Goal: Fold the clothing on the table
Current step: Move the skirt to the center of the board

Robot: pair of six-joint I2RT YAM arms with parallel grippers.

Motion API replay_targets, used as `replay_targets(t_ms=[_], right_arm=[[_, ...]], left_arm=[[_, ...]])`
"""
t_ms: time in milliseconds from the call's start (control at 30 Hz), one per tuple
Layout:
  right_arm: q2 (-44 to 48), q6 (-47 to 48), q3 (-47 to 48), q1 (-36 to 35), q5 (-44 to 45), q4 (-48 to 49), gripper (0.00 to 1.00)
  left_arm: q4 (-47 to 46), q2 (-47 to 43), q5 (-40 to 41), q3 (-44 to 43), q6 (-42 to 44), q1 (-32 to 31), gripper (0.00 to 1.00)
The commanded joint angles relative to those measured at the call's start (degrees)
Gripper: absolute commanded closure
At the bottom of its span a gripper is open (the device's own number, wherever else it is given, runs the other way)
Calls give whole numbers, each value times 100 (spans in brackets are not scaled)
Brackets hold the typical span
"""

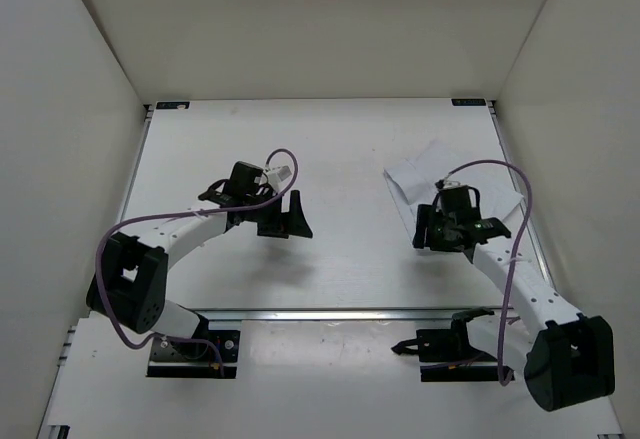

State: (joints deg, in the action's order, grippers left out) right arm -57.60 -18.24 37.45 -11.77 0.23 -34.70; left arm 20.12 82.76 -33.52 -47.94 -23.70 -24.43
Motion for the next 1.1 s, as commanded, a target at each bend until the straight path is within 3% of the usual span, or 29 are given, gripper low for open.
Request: replay_targets(t_ms=[0,133,367,433,633,667,700,733,767,800,833,867,900,1067], right_arm=[[-320,723,131,-422,531,94,44],[-707,1435,52,-493,821,489,44],[-1024,2333,-141,-405,935,1534,46],[-1427,2404,-142,-536,978,1580,51],[-2079,2054,78,-958,724,1106,49],[-2053,1948,87,-959,672,1027,55],[-2105,1860,139,-941,645,1018,72],[-2149,1850,148,-898,488,948,84],[-2202,1537,218,-793,217,913,100],[-2255,1316,297,-809,127,825,100],[-2290,1219,350,-940,-126,807,100],[-2256,913,359,-1185,-311,815,100],[-2247,614,368,-1457,-487,876,100],[-1721,-688,-148,-2540,-1007,1307,100]], left_arm=[[484,91,250,-242,489,60,1],[476,-5,196,-163,709,43,2],[-797,-752,-287,574,973,-106,1],[-1027,-796,-452,742,807,-54,1],[-1432,-709,-867,918,507,210,2],[-1458,-700,-893,910,525,210,7],[-1484,-665,-911,857,542,245,13],[-1389,-647,-981,874,534,219,31],[-1397,-543,-1025,796,490,262,65],[-1388,-463,-999,726,420,332,97],[-1371,-445,-947,716,350,377,100],[-1396,-393,-937,664,305,438,99],[-1423,-358,-876,611,244,439,89],[-880,-41,-61,-214,603,52,62]])
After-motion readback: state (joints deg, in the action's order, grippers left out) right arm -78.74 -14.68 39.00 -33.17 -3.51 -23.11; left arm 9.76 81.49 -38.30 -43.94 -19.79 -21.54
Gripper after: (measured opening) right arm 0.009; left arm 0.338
